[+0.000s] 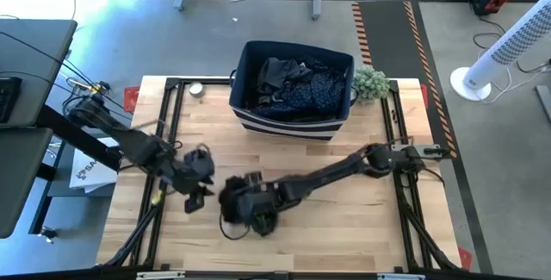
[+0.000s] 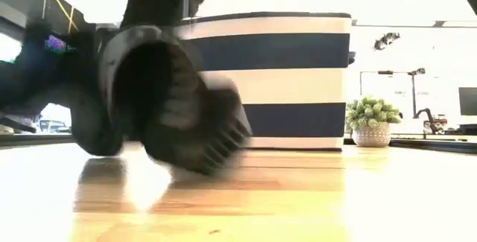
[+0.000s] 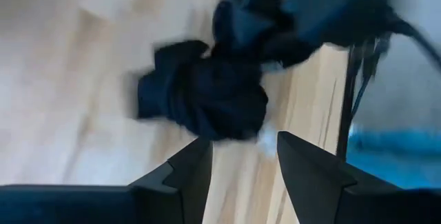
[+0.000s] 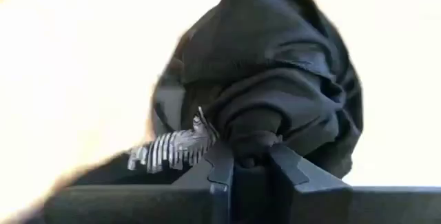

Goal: Sort clothes
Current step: Put the black boxer into the laundry bin

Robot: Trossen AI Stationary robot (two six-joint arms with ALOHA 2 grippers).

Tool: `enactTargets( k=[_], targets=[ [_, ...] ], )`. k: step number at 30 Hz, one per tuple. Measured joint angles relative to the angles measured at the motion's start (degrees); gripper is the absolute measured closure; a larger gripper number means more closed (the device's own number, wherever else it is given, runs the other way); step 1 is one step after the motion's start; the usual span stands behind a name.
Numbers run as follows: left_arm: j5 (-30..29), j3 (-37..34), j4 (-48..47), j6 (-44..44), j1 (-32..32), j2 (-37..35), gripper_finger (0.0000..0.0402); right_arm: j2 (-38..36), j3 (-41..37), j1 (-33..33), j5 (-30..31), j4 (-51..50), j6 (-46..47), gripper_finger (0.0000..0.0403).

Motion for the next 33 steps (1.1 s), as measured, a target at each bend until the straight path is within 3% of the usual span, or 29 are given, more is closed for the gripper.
enactTargets(
  k=[6,10,15,17,22,28,33],
  targets=[
    [-13.8,10.0,-6.4,-4.5,-0.1,-5.0,0.0253,-6.7,17.6,-5.6,4.3,-12.7,-5.8,0.0391],
    [-21.3,15.0,-6.4,-3.2,-0.1,-7.5,0.0255,-16.0,11.1,-10.6,9.8,-8.2,-6.1,0.0389],
    [-29.3,18.9,-6.2,2.6,-0.1,-9.5,0.0256,-25.3,10.8,-19.0,21.5,-9.9,1.3,0.038],
    [-31.8,19.6,-6.1,6.1,-0.1,-10.1,0.0256,-26.7,10.7,-22.7,23.5,-9.7,2.7,0.038],
    [-36.1,19.8,-6.3,13.1,-0.1,-11.1,0.0256,-27.9,10.6,-32.0,17.8,-9.4,6.6,0.0379],
    [-36.9,19.8,-6.3,17.0,0.0,-11.4,0.0256,-22.6,10.6,-38.6,1.0,-11.3,14.5,0.0379],
    [-37.0,19.8,-6.4,15.5,0.0,-11.4,0.0256,-15.0,10.6,-40.0,-0.5,-20.4,18.3,0.0378]
  ],
)
